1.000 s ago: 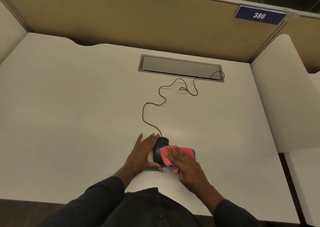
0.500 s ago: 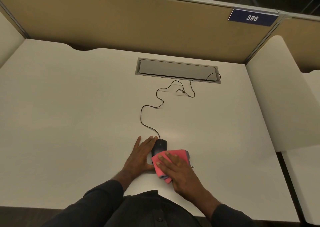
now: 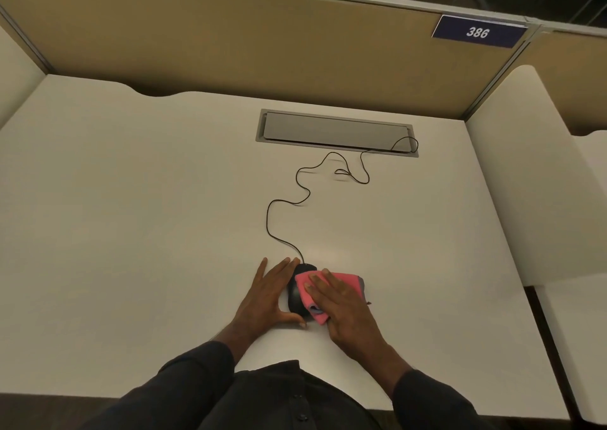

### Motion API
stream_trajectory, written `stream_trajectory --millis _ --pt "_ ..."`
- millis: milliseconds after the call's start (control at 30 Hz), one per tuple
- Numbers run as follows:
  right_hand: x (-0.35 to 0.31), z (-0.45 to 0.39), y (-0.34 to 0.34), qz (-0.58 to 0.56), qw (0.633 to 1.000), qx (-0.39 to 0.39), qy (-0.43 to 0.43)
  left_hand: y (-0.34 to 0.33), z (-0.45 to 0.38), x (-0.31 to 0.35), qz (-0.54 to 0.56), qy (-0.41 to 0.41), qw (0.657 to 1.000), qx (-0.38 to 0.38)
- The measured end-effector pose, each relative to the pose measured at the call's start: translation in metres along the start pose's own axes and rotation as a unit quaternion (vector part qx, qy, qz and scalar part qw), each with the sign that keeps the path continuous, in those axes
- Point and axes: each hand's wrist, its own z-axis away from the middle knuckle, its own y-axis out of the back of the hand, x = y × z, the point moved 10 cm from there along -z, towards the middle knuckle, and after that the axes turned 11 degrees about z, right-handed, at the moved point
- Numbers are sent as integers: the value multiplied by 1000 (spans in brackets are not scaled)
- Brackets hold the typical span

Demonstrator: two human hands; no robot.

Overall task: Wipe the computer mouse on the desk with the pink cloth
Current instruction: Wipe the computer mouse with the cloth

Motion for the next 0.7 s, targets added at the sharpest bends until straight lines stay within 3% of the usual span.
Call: stream_trajectory --millis 333,567,700 --pt "-18 18 -30 79 993 -56 71 -2 0 -3 -1 7 1000 3" --pt "6 9 -11 30 999 -18 3 -2 -1 -5 -8 8 1000 -8" --pt "-5 -3 -17 31 999 -25 13 -2 -1 -2 6 5 1000 -5"
